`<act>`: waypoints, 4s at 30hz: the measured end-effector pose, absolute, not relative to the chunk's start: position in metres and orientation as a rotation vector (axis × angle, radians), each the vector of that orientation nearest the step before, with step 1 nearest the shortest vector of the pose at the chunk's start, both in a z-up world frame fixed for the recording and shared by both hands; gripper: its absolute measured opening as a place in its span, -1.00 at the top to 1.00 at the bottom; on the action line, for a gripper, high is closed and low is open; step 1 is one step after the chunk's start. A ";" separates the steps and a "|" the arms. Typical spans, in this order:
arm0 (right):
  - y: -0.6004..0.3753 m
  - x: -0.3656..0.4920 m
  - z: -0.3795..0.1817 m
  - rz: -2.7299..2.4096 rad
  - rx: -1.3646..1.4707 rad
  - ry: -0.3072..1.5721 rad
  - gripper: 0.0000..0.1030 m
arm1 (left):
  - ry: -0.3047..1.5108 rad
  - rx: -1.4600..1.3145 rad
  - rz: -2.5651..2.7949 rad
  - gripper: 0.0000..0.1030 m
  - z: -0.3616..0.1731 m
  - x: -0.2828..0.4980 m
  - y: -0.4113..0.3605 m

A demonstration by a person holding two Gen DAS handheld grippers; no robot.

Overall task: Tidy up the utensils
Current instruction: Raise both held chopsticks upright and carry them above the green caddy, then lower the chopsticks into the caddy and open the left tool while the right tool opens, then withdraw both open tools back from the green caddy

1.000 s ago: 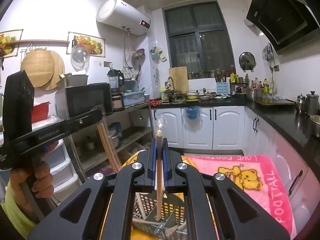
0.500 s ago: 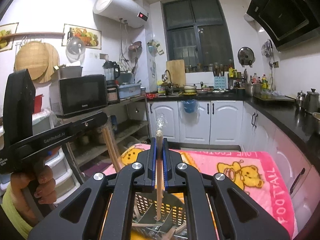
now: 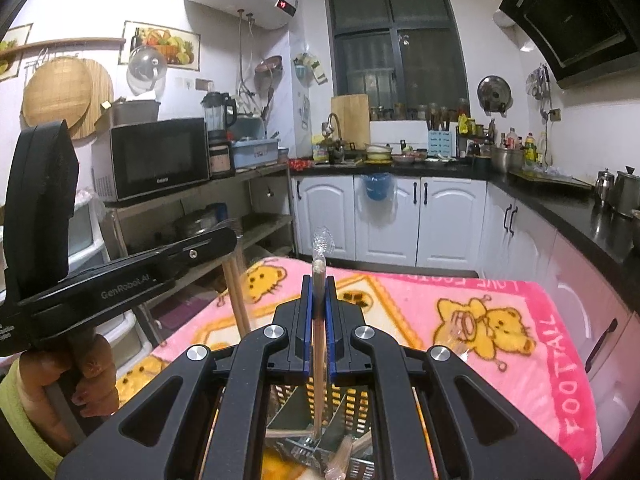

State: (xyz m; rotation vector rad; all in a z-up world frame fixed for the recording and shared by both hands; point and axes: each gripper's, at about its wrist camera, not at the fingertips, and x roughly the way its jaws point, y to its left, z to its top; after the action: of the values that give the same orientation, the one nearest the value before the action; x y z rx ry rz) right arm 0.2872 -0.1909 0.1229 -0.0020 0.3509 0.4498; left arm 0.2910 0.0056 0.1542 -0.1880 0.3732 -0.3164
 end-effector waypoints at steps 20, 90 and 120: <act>-0.200 0.295 0.092 0.440 0.042 0.485 0.81 | 0.471 -0.175 -0.318 0.99 0.122 0.296 0.006; -0.219 0.196 0.061 0.480 0.007 0.555 -0.07 | 0.564 -0.158 -0.271 -0.79 0.081 0.197 0.035; -0.235 0.199 0.011 0.444 0.044 0.679 -0.07 | 0.701 -0.142 -0.280 -0.79 0.028 0.203 0.013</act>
State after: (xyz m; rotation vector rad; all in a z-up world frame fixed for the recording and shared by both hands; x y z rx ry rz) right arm 0.1987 -0.2345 0.0114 0.0441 0.6793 0.4438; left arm 0.2029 0.0132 0.0275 -0.1417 0.7010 -0.2797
